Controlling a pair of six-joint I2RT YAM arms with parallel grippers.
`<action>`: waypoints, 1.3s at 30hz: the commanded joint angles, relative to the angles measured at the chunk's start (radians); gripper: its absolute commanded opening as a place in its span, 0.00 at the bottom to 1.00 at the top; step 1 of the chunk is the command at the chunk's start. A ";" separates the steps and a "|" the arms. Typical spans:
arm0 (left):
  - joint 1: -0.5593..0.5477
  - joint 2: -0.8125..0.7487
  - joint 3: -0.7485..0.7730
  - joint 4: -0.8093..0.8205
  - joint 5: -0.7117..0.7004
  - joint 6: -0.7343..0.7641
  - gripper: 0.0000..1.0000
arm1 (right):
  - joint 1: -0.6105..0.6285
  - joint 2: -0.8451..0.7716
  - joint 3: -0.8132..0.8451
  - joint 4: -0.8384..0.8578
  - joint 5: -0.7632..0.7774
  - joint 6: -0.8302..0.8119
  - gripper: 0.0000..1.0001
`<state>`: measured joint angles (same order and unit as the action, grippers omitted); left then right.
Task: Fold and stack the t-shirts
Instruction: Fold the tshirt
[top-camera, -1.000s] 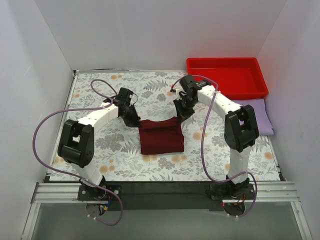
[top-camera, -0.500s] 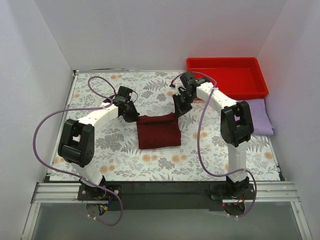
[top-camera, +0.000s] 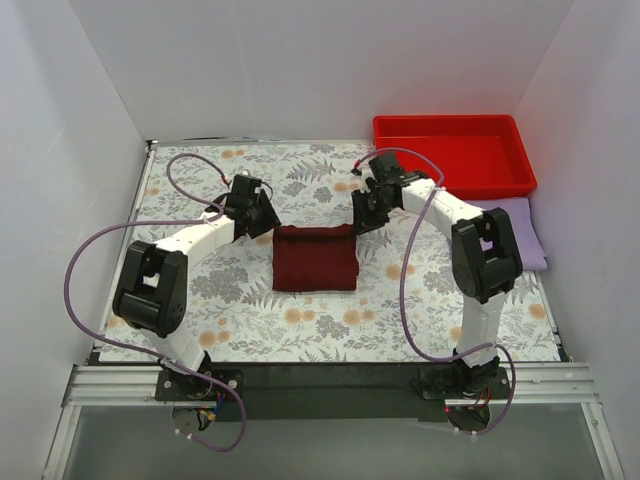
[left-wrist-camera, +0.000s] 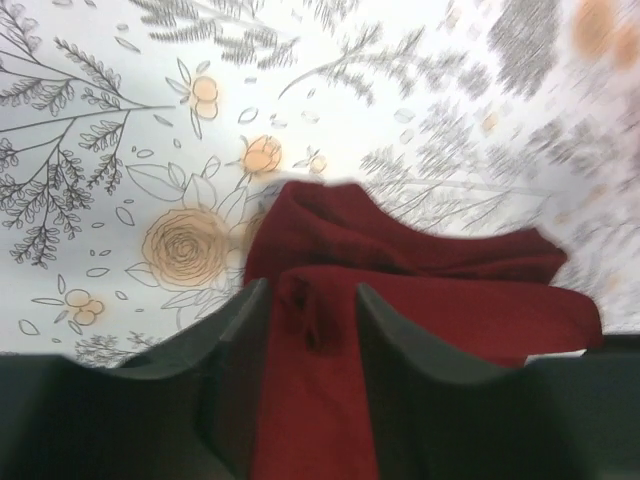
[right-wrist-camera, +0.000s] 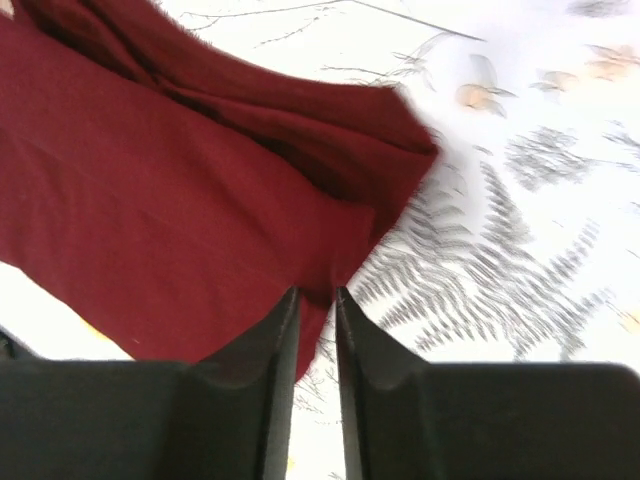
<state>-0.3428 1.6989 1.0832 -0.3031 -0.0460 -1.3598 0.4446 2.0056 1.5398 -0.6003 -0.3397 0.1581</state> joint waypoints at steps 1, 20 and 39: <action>0.011 -0.134 -0.008 0.097 -0.051 0.028 0.42 | -0.014 -0.209 -0.085 0.164 0.132 0.049 0.31; -0.047 -0.248 -0.323 0.556 0.130 -0.079 0.43 | -0.014 -0.271 -0.535 1.092 -0.355 0.405 0.50; -0.005 -0.040 -0.083 0.506 0.179 -0.024 0.55 | -0.081 -0.102 -0.461 1.166 -0.343 0.535 0.48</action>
<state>-0.3355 1.8313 0.9993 0.2207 0.1349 -1.4086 0.3580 2.0296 1.1145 0.4953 -0.6018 0.6586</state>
